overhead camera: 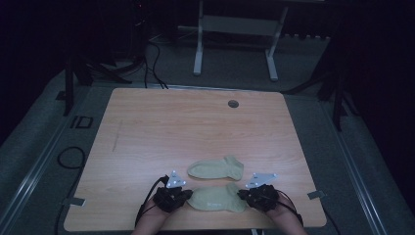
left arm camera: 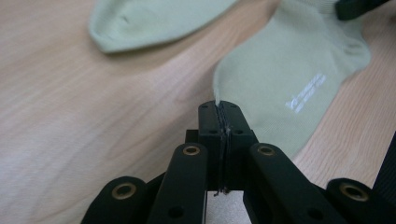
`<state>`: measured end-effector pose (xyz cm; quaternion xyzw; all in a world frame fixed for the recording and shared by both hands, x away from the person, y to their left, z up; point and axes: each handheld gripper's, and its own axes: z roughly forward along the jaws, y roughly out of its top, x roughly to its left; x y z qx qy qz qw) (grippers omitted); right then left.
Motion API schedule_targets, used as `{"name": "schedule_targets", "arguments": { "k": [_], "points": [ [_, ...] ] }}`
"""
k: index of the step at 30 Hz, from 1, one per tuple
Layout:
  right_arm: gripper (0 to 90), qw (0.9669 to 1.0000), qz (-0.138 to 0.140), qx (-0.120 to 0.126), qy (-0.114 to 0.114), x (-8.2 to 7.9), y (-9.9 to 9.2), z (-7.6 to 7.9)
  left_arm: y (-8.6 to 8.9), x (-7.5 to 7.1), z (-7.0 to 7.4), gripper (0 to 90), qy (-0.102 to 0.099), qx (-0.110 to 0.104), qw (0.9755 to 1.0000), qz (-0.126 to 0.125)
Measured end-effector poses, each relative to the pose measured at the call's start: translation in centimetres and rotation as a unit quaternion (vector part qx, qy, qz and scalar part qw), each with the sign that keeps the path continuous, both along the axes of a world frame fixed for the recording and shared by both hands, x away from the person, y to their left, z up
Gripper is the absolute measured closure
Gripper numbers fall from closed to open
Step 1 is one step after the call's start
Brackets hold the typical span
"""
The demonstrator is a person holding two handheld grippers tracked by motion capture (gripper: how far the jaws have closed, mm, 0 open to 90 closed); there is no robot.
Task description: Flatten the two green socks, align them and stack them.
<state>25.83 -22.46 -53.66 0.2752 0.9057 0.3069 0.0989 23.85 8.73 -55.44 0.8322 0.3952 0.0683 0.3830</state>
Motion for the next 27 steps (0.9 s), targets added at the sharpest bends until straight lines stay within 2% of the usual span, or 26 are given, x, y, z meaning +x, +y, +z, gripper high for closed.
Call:
{"name": "schedule_targets", "arguments": {
  "k": [5,9,13,18,20,27],
  "points": [
    [84.3,0.9994,-0.002,0.027,-0.021,-0.2,-0.3,2.4,0.6,0.1,1.6,88.9,-0.013,-0.025,0.9996,0.008],
    [84.3,0.9985,-0.006,0.042,-0.035,0.3,-0.5,4.3,1.1,0.6,3.3,88.8,-0.026,-0.036,0.9989,0.015],
    [84.3,0.9976,-0.016,0.050,-0.046,1.4,-0.5,5.6,1.1,1.6,4.8,88.8,-0.038,-0.035,0.9984,0.024],
    [84.3,0.9973,-0.030,0.055,-0.040,3.3,-0.5,6.1,1.0,3.3,5.9,88.8,-0.043,-0.029,0.9982,0.029],
    [84.3,0.9971,-0.036,0.056,-0.038,4.0,-0.6,6.1,0.9,3.9,6.1,88.8,-0.041,-0.033,0.9982,0.031],
    [84.2,0.9972,-0.055,0.046,-0.022,6.5,-0.6,5.5,0.4,5.7,5.2,88.8,-0.029,-0.031,0.9982,0.043]
  ]
}}
